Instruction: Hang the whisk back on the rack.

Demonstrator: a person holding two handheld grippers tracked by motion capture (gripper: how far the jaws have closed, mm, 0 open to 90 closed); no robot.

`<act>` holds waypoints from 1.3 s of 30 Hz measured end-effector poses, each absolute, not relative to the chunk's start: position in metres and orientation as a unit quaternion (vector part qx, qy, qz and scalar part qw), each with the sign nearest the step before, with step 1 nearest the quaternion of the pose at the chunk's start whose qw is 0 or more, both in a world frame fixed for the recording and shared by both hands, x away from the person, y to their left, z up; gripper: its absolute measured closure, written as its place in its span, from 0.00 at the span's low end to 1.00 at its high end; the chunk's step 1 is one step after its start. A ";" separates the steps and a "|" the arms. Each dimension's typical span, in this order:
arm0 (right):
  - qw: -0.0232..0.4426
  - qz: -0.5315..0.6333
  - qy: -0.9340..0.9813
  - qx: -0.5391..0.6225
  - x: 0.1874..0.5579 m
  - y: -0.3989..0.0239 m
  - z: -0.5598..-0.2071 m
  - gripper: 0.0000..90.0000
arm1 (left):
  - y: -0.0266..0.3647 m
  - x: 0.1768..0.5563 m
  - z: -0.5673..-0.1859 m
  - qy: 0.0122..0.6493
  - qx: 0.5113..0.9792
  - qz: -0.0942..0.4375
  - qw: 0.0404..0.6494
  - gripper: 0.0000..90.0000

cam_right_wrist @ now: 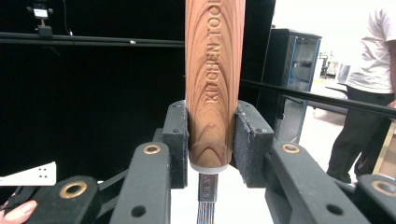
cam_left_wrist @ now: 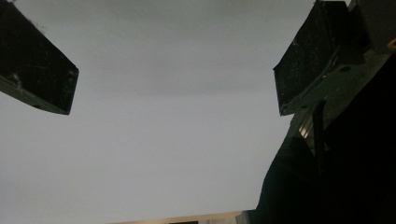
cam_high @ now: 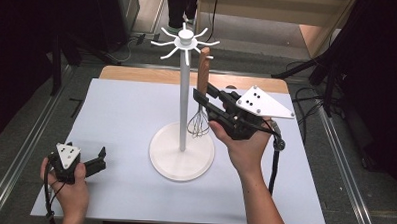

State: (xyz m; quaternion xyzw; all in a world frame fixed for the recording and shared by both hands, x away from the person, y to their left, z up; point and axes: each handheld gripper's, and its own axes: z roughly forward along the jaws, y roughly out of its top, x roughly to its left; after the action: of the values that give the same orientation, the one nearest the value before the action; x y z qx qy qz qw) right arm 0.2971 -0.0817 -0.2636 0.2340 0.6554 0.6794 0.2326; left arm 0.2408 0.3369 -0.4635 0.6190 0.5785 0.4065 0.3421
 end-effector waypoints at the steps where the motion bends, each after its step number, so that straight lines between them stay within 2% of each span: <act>1: 0.232 0.680 0.655 0.236 0.297 -0.082 -0.264 0.78 | 0.337 0.241 -0.464 0.578 0.619 0.407 0.342 0.00; 24: 0.238 0.678 0.657 0.230 0.296 -0.085 -0.267 0.77 | 0.337 0.241 -0.464 0.579 0.620 0.405 0.341 0.00; 35: 0.250 0.665 0.658 0.249 0.293 -0.097 -0.264 0.36 | 0.336 0.241 -0.464 0.577 0.620 0.407 0.340 0.00; 39: 0.253 0.656 0.662 0.261 0.290 -0.102 -0.267 0.25 | 0.336 0.241 -0.464 0.577 0.621 0.408 0.338 0.00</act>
State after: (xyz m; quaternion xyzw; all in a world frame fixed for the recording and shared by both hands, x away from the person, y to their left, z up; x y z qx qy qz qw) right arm 0.2902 -0.1023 -0.2673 0.2612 0.6615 0.6557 0.2534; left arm 0.2414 0.3362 -0.4637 0.6207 0.5774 0.4084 0.3384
